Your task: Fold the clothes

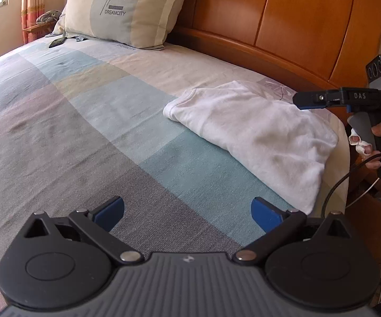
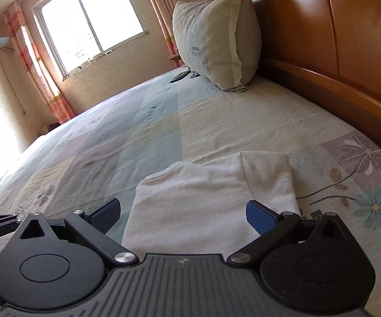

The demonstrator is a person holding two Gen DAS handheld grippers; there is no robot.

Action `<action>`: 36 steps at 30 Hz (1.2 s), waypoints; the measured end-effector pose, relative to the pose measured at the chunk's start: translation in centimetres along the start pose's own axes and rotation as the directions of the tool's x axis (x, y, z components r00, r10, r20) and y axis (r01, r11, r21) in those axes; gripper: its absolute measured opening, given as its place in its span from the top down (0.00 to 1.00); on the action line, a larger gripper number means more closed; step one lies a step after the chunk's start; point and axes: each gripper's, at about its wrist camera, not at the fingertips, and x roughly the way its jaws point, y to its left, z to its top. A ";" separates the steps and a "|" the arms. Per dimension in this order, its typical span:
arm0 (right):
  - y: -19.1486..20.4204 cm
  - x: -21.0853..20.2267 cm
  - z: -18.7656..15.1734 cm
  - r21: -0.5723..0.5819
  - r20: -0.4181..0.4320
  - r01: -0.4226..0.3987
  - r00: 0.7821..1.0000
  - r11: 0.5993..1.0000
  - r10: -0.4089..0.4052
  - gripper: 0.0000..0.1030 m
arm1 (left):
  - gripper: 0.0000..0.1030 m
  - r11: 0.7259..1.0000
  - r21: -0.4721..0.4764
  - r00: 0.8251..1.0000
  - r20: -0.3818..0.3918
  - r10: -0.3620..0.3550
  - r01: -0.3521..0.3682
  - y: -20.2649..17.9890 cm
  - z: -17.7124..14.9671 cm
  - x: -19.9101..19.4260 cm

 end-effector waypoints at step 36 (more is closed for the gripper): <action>6.0 -1.9 -5.8 0.076 -0.114 0.039 0.993 0.996 -0.030 0.00 | 0.01 0.974 -0.008 0.973 -0.039 0.227 -0.227 -0.1 -2.0 -2.8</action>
